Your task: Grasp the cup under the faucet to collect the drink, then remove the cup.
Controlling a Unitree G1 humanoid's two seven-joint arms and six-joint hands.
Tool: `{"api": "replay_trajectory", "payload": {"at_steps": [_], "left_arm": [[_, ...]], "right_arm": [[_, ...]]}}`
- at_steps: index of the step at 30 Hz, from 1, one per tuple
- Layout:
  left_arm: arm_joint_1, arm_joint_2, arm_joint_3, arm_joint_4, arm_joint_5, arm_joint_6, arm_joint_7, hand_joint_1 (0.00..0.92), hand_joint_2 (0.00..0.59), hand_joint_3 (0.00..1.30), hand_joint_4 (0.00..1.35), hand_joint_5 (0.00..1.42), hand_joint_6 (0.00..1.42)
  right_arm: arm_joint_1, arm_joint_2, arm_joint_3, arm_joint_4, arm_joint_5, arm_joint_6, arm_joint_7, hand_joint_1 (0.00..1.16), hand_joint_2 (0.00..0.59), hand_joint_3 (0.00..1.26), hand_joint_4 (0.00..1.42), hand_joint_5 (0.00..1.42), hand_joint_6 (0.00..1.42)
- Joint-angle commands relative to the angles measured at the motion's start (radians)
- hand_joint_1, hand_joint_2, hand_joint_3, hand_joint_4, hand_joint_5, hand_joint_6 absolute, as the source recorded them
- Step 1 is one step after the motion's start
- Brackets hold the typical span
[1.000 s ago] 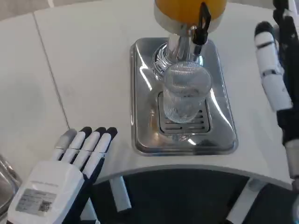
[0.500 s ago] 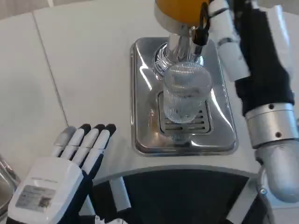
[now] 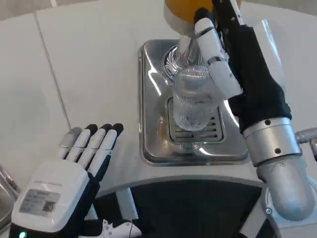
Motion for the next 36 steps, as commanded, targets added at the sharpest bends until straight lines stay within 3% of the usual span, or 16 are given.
{"api": "replay_trajectory", "payload": {"at_steps": [1,9,14,23,26,30,36], "left_arm": [[0.001,0.001,-0.002,0.019,-0.007,-0.001,-0.009,0.0,0.029,0.0,0.0,0.0,0.0],[-0.01,0.002,-0.001,0.033,-0.015,-0.008,-0.003,0.0,0.029,0.0,0.0,0.0,0.0],[-0.015,-0.003,-0.003,0.037,-0.022,-0.014,0.006,0.0,0.03,0.0,0.0,0.0,0.0],[-0.02,-0.003,0.0,0.048,-0.028,-0.013,0.014,0.0,0.035,0.0,0.0,0.0,0.0],[-0.021,-0.003,-0.002,0.048,-0.027,-0.012,0.013,0.0,0.036,0.0,0.0,0.0,0.0],[-0.019,-0.023,0.002,0.053,-0.037,-0.017,0.051,0.0,0.036,0.0,0.0,0.0,0.0],[-0.034,-0.034,0.002,0.07,-0.026,0.008,0.065,0.0,0.036,0.0,0.0,0.0,0.0]], "right_arm": [[0.012,-0.005,0.014,0.011,0.011,0.022,0.019,0.01,0.563,0.0,0.0,0.0,0.0],[-0.048,-0.04,0.036,-0.024,-0.013,0.103,0.095,0.01,0.563,0.0,0.0,0.0,0.0],[-0.081,-0.089,0.074,-0.059,-0.079,0.151,0.151,0.0,0.544,0.0,0.0,0.0,0.0],[-0.073,-0.128,0.133,-0.081,-0.158,0.214,0.216,0.0,0.538,0.0,0.0,0.0,0.0],[-0.086,-0.146,0.163,-0.083,-0.206,0.224,0.239,0.0,0.539,0.01,0.0,0.0,0.0],[-0.116,-0.184,0.234,-0.101,-0.388,0.266,0.301,0.0,0.546,0.02,0.0,0.0,0.0],[-0.114,-0.155,0.278,-0.103,-0.54,0.301,0.381,0.0,0.547,0.04,0.0,0.0,0.0]]}}
